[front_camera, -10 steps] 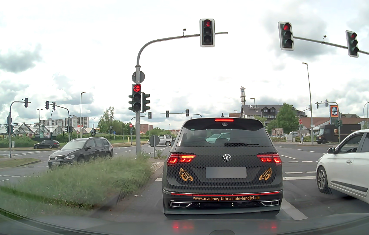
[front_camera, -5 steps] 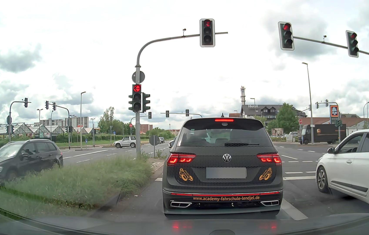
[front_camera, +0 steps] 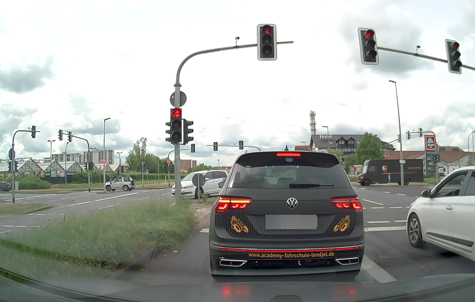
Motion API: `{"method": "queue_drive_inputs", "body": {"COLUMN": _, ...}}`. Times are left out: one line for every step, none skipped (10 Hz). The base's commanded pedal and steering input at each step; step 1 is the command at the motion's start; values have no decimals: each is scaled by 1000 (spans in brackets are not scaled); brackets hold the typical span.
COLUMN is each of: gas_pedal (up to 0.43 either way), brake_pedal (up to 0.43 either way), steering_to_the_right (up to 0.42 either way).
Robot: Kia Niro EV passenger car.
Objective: Follow the waypoints while adhering to traffic rules and regulations
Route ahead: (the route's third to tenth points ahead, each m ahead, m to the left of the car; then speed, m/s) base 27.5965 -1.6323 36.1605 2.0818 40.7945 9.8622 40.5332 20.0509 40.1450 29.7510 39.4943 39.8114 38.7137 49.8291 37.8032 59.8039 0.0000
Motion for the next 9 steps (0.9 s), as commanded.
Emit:
{"method": "queue_drive_inputs", "body": {"gas_pedal": 0, "brake_pedal": 256, "steering_to_the_right": 6}}
{"method": "queue_drive_inputs", "body": {"gas_pedal": 0, "brake_pedal": 250, "steering_to_the_right": 6}}
{"method": "queue_drive_inputs", "body": {"gas_pedal": 0, "brake_pedal": 256, "steering_to_the_right": 6}}
{"method": "queue_drive_inputs", "body": {"gas_pedal": 0, "brake_pedal": 256, "steering_to_the_right": 6}}
{"method": "queue_drive_inputs", "body": {"gas_pedal": 0, "brake_pedal": 250, "steering_to_the_right": 6}}
{"method": "queue_drive_inputs", "body": {"gas_pedal": 0, "brake_pedal": 256, "steering_to_the_right": 6}}
{"method": "queue_drive_inputs", "body": {"gas_pedal": 0, "brake_pedal": 256, "steering_to_the_right": 6}}
{"method": "queue_drive_inputs", "body": {"gas_pedal": 0, "brake_pedal": 256, "steering_to_the_right": 6}}
{"method": "queue_drive_inputs", "body": {"gas_pedal": 0, "brake_pedal": 256, "steering_to_the_right": 6}}
